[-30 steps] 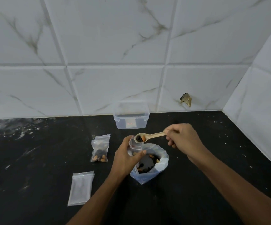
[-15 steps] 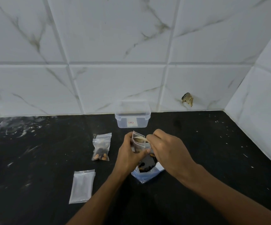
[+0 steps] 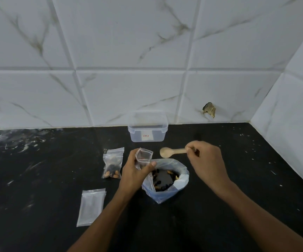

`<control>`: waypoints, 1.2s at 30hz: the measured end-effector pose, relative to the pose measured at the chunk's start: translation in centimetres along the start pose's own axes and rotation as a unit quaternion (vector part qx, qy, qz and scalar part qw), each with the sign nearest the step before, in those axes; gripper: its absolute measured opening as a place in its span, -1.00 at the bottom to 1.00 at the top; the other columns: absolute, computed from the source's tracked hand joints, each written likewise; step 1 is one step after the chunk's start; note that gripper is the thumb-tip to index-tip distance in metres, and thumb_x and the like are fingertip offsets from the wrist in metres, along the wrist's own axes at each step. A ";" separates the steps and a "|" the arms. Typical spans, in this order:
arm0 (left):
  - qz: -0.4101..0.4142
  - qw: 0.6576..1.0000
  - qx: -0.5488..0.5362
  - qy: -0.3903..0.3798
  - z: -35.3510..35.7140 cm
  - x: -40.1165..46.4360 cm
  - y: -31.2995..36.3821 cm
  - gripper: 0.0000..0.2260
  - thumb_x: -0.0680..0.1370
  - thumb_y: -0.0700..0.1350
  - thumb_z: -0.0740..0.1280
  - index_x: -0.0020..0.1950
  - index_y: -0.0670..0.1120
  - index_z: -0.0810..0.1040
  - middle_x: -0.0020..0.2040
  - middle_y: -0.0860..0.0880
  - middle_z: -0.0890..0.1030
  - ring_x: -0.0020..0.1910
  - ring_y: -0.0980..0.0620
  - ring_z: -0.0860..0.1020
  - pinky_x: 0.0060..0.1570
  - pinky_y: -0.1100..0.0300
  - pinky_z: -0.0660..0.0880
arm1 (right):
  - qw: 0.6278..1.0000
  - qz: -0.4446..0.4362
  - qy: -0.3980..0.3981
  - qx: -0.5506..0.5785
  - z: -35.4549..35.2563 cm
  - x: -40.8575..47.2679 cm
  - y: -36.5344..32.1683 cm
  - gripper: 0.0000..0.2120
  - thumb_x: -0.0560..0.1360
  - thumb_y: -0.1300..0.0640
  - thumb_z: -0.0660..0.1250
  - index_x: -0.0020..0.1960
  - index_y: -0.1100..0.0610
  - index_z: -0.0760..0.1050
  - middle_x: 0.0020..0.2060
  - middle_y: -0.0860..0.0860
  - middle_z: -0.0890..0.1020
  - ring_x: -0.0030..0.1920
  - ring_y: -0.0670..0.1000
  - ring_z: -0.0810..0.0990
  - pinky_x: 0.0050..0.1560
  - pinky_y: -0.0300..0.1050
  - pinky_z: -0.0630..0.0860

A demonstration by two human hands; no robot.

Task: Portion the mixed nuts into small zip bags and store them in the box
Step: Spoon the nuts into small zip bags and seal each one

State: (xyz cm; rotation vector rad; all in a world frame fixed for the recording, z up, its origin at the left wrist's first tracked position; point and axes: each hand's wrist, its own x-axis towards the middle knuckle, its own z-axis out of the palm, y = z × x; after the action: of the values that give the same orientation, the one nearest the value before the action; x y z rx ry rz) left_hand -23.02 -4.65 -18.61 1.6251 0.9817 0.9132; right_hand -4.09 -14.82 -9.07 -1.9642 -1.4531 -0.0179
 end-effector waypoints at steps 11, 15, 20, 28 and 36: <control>-0.049 0.997 -0.039 -0.038 -0.4 -0.4 -2.5 -0.42 0.32 0.20 0.52 0.27 0.07 0.46 0.12 0.07 0.63 0.12 0.13 0.62 0.15 0.02 0.58 | 0.984 0.124 -0.093 -0.083 8.3 -3.0 4.3 -0.80 0.57 0.19 0.25 -0.21 0.10 0.51 -0.34 -0.07 0.51 -0.35 -0.15 0.50 -0.40 -0.30 0.36; -0.060 0.996 -0.053 -0.050 -0.3 -0.5 -2.7 -0.43 0.30 0.17 0.53 0.24 0.06 0.48 0.09 0.09 0.65 0.10 0.12 0.63 0.14 0.03 0.59 | 0.986 0.130 -0.094 -0.050 9.5 -3.1 3.8 -0.77 0.56 0.24 0.26 -0.27 0.12 0.50 -0.36 -0.03 0.52 -0.35 -0.10 0.52 -0.38 -0.19 0.49; -0.064 0.995 -0.044 -0.066 -0.2 -0.4 -2.7 -0.50 0.36 0.06 0.54 0.24 0.09 0.47 0.10 0.10 0.65 0.11 0.14 0.62 0.15 0.07 0.57 | 0.983 0.138 -0.119 -0.007 10.7 -3.4 3.4 -0.75 0.56 0.25 0.25 -0.28 0.10 0.51 -0.37 -0.06 0.55 -0.35 -0.12 0.53 -0.34 -0.20 0.51; -0.071 0.993 -0.031 -0.084 -0.7 -0.5 -3.0 -0.42 0.31 0.20 0.53 0.27 0.10 0.47 0.14 0.08 0.64 0.16 0.11 0.61 0.19 -0.01 0.57 | 0.909 0.326 -0.213 0.147 10.7 -2.0 3.1 -0.82 0.59 0.26 0.23 -0.01 0.10 0.61 -0.21 0.04 0.64 -0.26 -0.07 0.63 -0.20 -0.21 0.61; -0.082 0.992 -0.044 -0.086 -0.6 -0.4 -2.6 -0.40 0.33 0.15 0.54 0.31 0.07 0.44 0.16 0.09 0.63 0.14 0.16 0.61 0.16 0.06 0.58 | 0.843 0.443 -0.172 0.253 9.7 -1.7 4.0 -0.86 0.57 0.30 0.27 -0.01 0.14 0.59 -0.19 0.13 0.64 -0.29 -0.04 0.60 -0.28 -0.22 0.55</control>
State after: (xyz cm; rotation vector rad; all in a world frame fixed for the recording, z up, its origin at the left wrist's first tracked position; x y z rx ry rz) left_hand -24.19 -4.37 -21.01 1.4976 0.9257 0.6839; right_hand -4.93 -11.69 -19.21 -2.0339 -0.5017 1.0605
